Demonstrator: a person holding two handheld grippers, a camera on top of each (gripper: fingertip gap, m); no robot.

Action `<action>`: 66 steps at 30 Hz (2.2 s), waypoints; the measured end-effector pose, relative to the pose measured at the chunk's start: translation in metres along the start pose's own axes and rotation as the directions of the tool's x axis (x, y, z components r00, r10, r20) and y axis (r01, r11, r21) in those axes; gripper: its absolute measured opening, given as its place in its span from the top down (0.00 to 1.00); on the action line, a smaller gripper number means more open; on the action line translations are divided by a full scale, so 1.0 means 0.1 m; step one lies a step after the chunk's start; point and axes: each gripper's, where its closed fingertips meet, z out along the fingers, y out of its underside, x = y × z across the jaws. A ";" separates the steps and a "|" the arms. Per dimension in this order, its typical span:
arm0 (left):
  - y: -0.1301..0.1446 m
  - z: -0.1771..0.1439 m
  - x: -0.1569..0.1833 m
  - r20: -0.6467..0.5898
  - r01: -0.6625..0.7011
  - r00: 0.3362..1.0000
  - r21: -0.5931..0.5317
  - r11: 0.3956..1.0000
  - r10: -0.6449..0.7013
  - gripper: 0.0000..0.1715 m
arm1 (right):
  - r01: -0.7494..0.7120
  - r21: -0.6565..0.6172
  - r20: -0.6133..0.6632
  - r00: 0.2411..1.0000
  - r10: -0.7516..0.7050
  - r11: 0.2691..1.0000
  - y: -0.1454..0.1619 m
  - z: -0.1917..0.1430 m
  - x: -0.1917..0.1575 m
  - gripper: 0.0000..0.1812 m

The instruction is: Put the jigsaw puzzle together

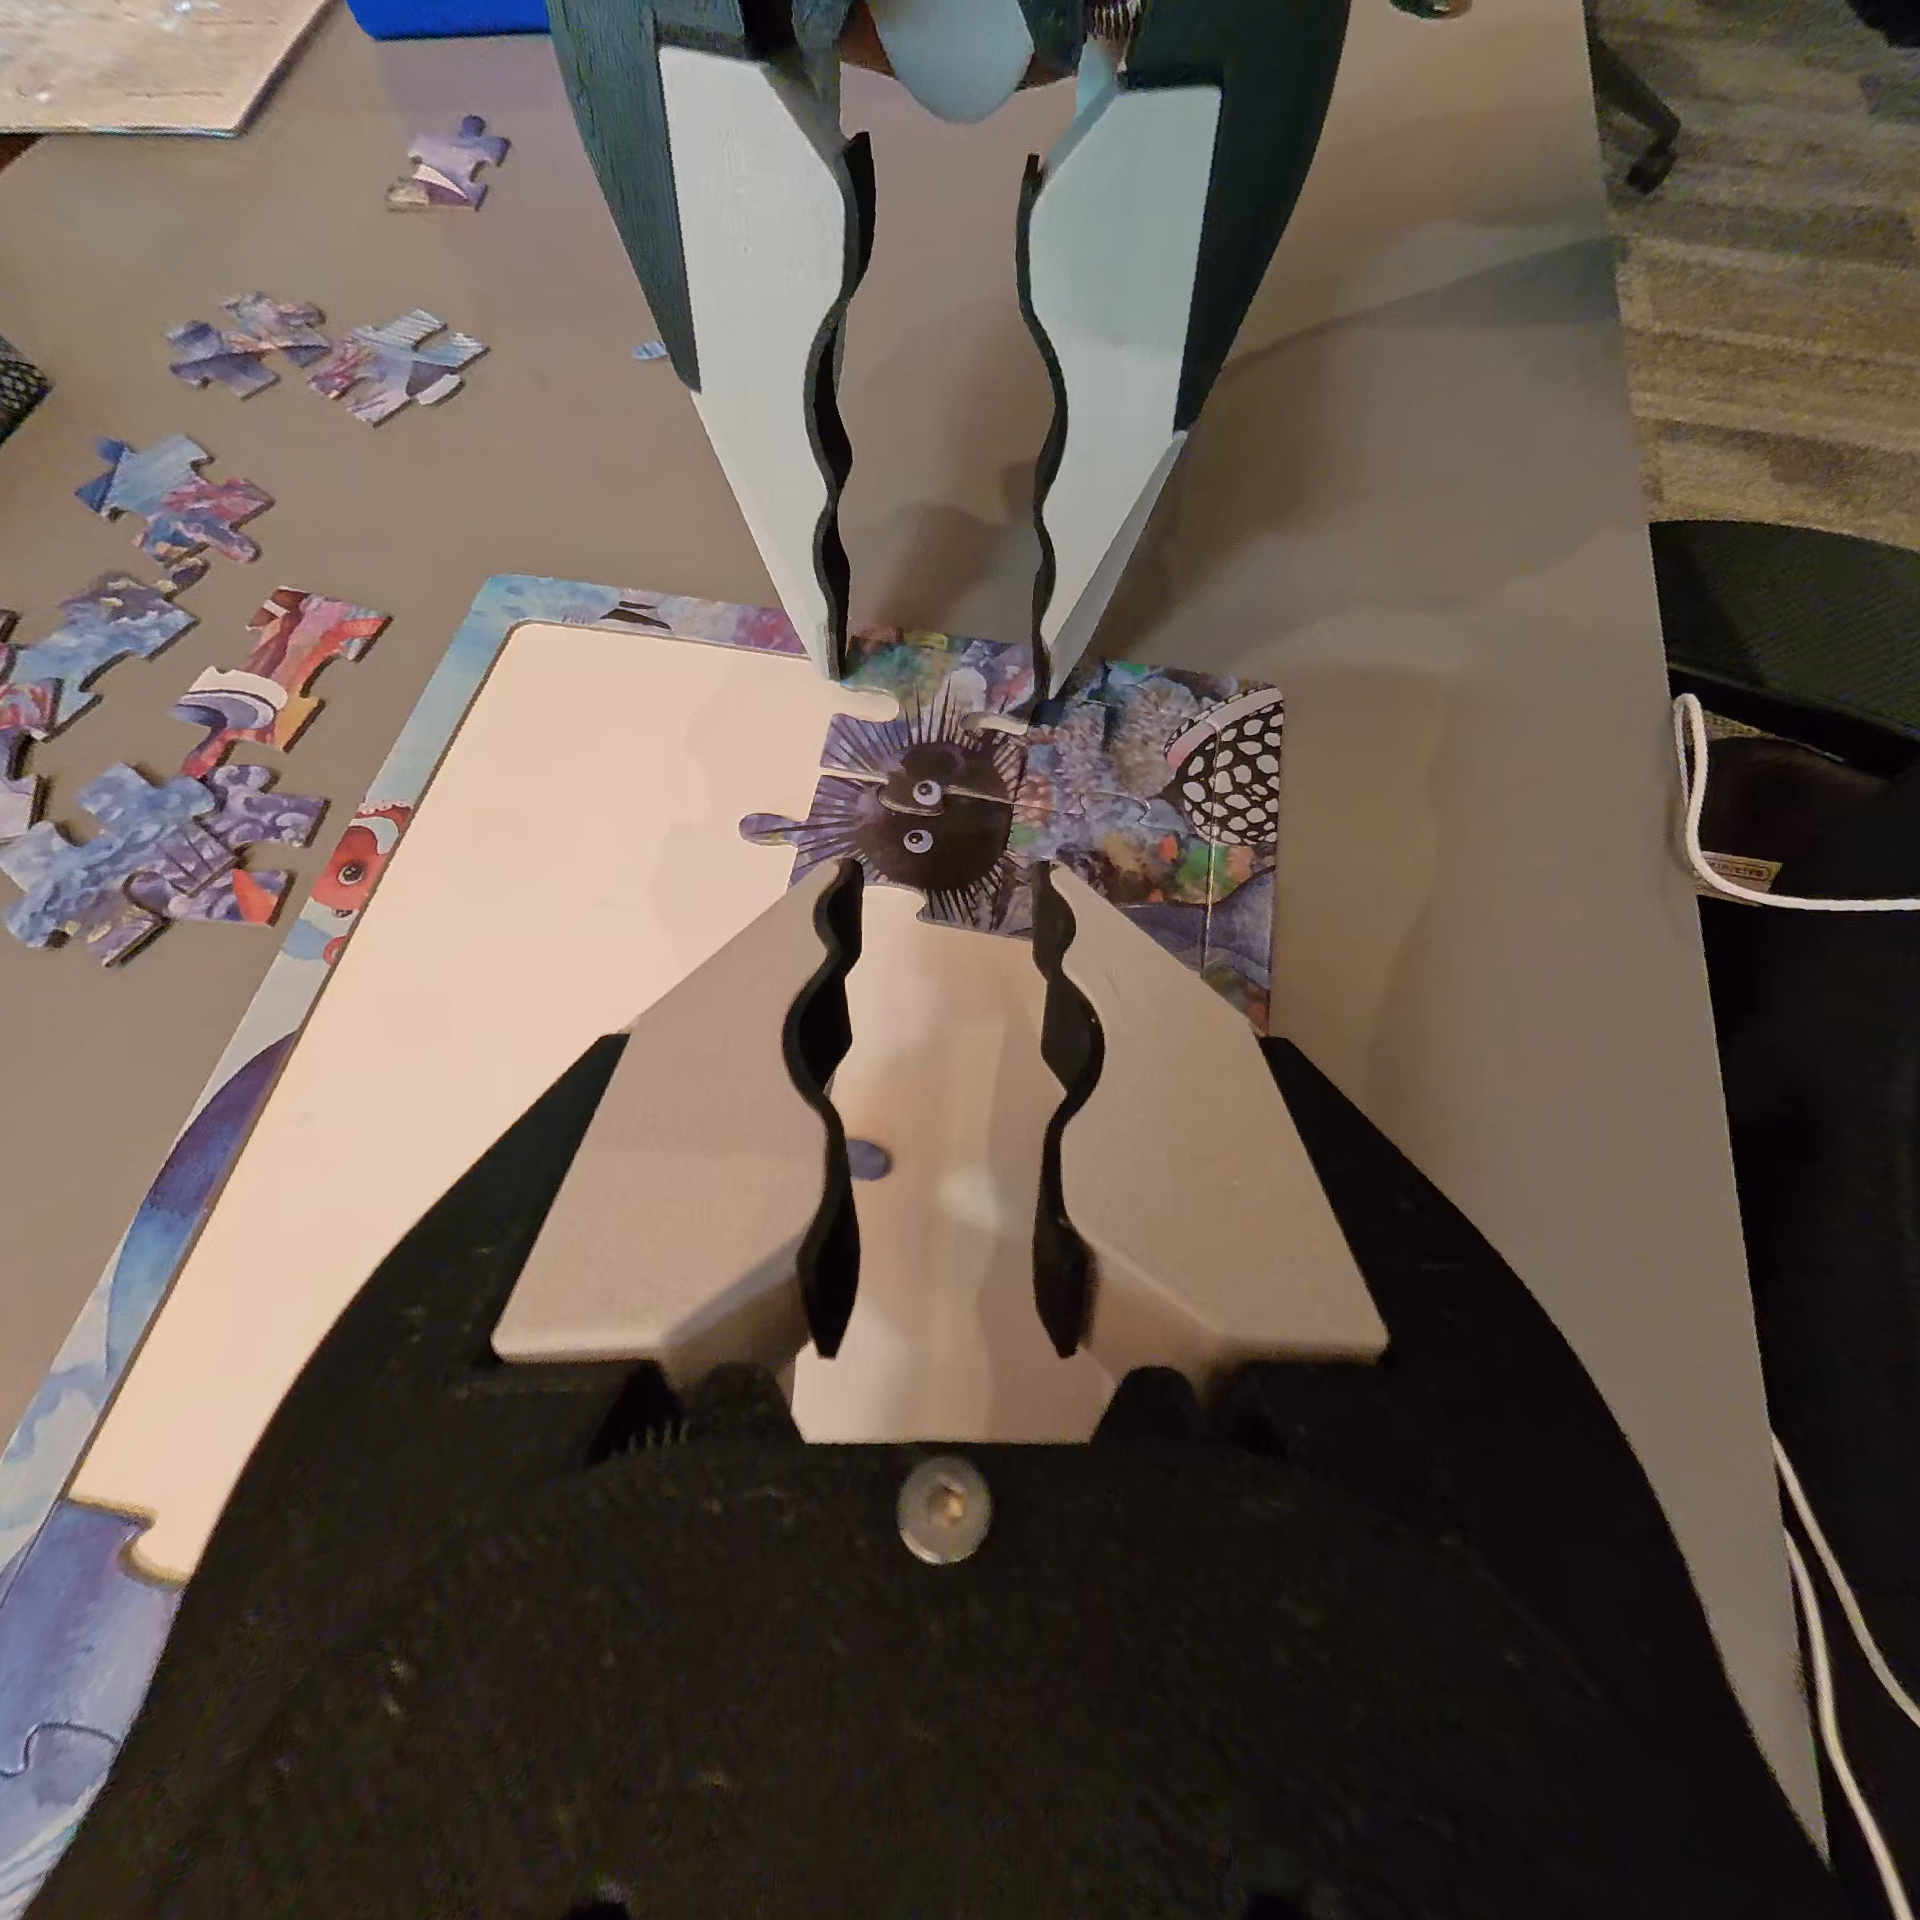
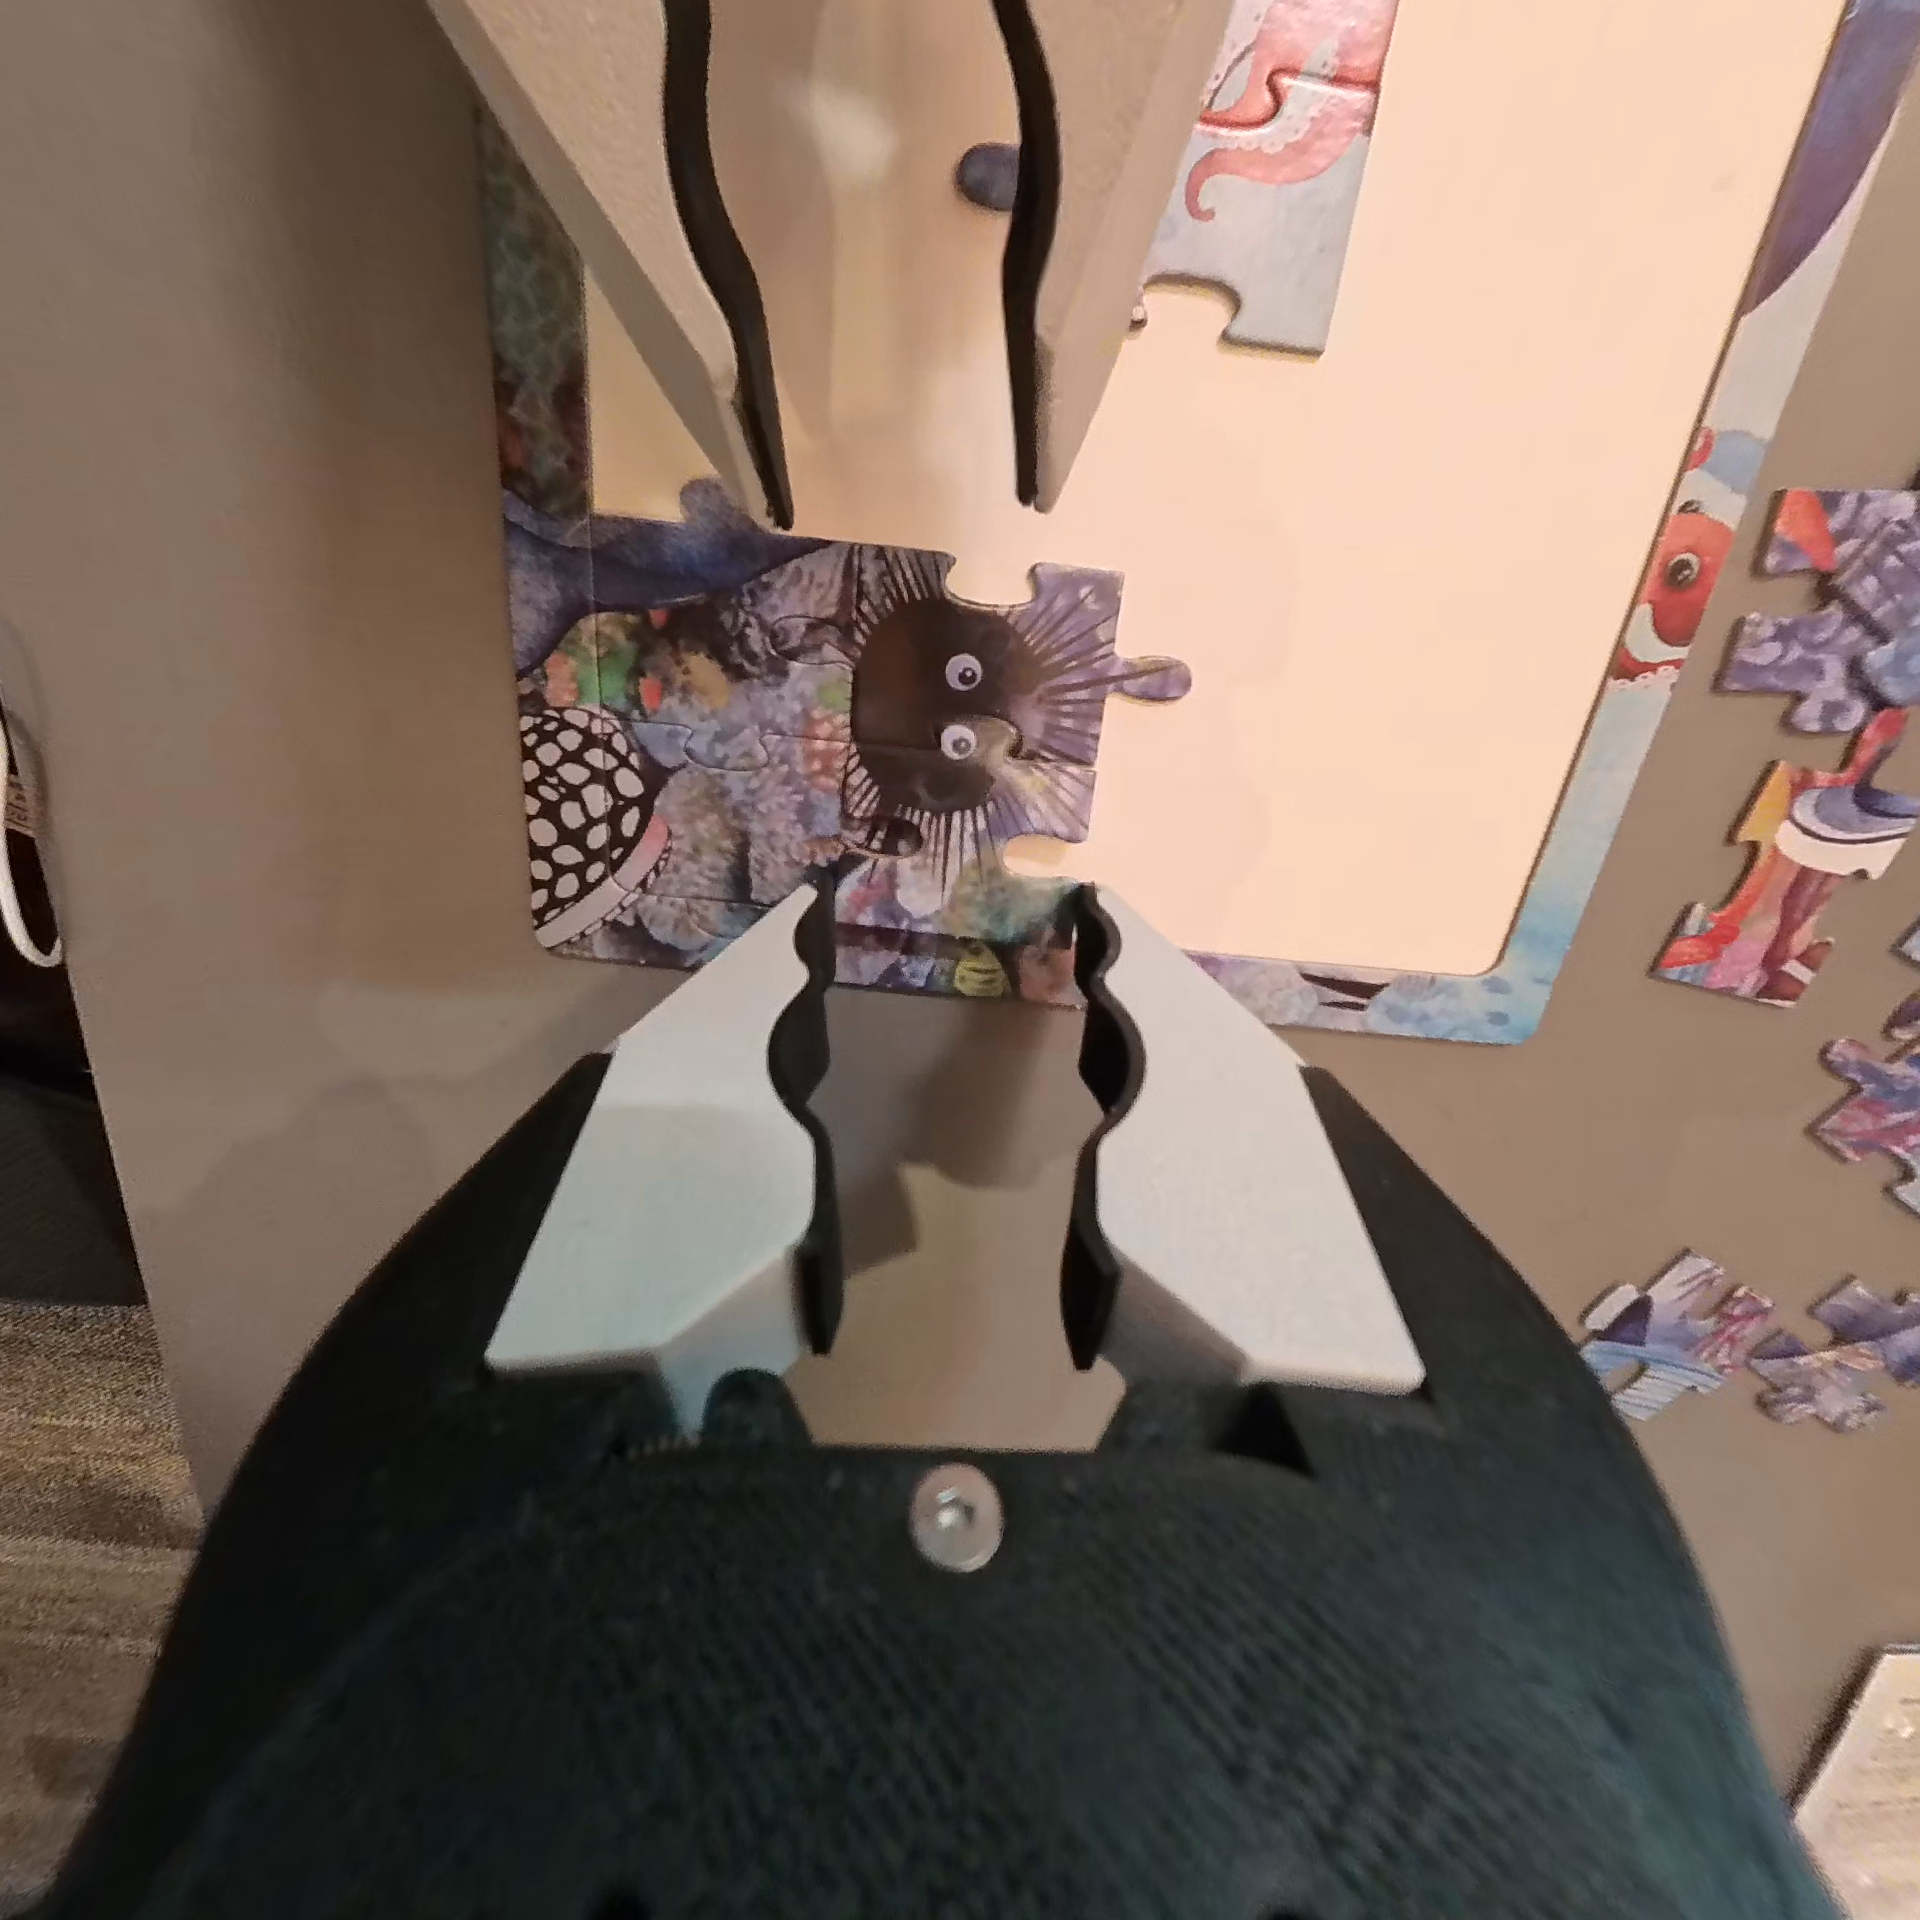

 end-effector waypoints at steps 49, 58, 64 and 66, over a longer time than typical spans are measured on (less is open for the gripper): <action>0.16 0.13 0.01 -0.009 0.002 1.000 -0.131 0.991 -0.003 0.78 | -0.115 0.394 -0.200 0.958 0.207 0.912 -0.19 -0.30 0.59 1.00; 0.21 0.16 0.03 -0.029 0.003 1.000 -0.172 0.985 -0.008 0.75 | -0.220 0.571 0.132 0.976 0.175 0.791 -0.08 -0.17 0.23 1.00; 0.20 0.17 0.06 -0.059 0.011 0.998 -0.166 0.986 -0.021 0.75 | -0.209 0.482 0.193 0.973 0.129 0.851 0.03 -0.01 0.00 1.00; 0.19 0.18 0.08 -0.068 0.005 0.998 -0.164 0.986 -0.016 0.75 | -0.190 0.493 0.159 0.979 0.127 0.849 0.03 -0.07 0.03 1.00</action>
